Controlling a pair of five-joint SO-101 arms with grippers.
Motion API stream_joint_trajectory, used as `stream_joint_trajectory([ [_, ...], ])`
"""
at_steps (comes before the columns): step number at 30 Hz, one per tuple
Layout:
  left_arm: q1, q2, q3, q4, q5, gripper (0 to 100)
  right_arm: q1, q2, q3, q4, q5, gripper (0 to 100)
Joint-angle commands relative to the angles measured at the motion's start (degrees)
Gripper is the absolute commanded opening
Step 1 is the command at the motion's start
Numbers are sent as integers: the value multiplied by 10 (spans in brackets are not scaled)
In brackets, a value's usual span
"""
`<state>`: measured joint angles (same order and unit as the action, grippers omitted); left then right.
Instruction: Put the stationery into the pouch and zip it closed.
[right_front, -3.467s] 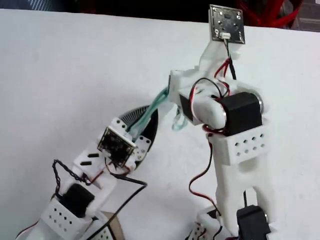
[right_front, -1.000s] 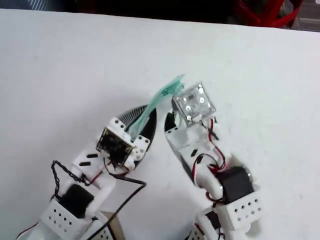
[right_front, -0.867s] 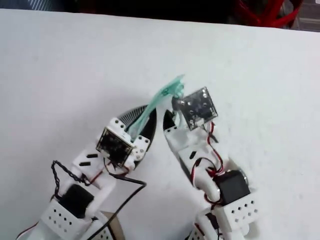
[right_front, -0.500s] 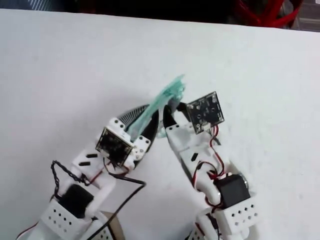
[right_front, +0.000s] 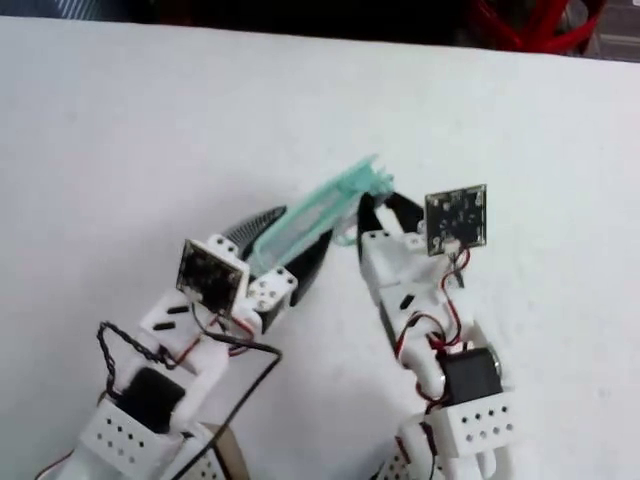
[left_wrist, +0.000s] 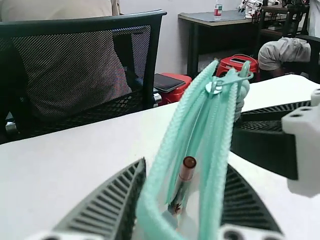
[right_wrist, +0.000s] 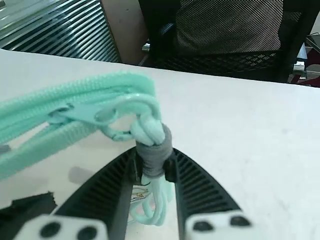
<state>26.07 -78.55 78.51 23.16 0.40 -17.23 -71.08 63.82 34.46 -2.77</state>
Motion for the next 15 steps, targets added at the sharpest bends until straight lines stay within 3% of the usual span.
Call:
stream_joint_trajectory([
  [1, -7, 11, 31, 16, 11, 218, 12, 7, 2, -21, -7, 19],
  [10, -12, 11, 80, 11, 11, 207, 15, 8, 4, -28, -7, 19],
  [15, -12, 11, 82, 14, 11, 80, 14, 8, 18, -31, -7, 19],
])
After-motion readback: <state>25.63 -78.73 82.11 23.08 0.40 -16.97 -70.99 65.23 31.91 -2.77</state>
